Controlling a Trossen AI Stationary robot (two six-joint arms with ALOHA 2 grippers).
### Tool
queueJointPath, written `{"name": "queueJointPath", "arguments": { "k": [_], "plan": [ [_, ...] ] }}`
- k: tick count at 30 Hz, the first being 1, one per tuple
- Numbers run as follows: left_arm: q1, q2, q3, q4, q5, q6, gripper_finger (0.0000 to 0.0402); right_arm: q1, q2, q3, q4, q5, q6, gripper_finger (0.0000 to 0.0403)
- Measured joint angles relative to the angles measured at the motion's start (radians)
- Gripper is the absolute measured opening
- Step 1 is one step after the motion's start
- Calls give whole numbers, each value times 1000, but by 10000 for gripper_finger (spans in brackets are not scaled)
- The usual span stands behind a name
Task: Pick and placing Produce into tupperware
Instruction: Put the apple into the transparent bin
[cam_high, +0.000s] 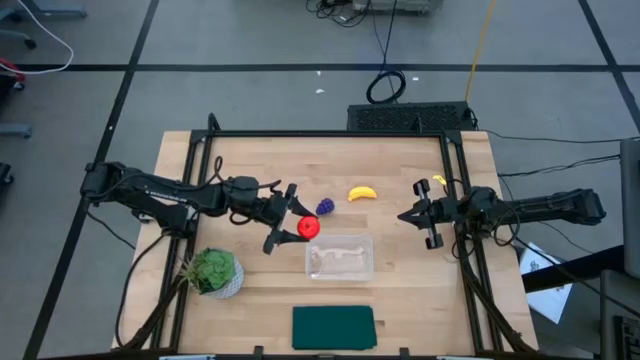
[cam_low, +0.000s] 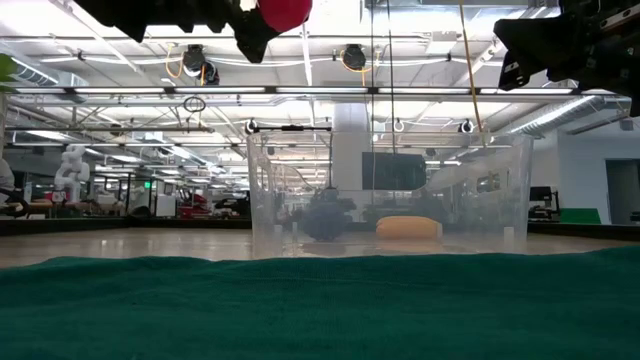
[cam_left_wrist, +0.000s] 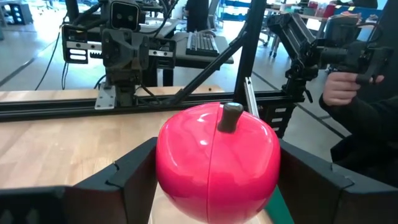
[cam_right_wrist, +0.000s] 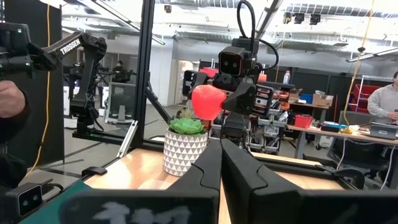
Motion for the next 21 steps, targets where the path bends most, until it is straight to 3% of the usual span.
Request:
{"name": "queueJointPath", "arguments": {
  "k": [21],
  "plan": [
    [0,0,58,-71,-9,-70,273,0,0,0,0,0,-5,0]
  ]
}}
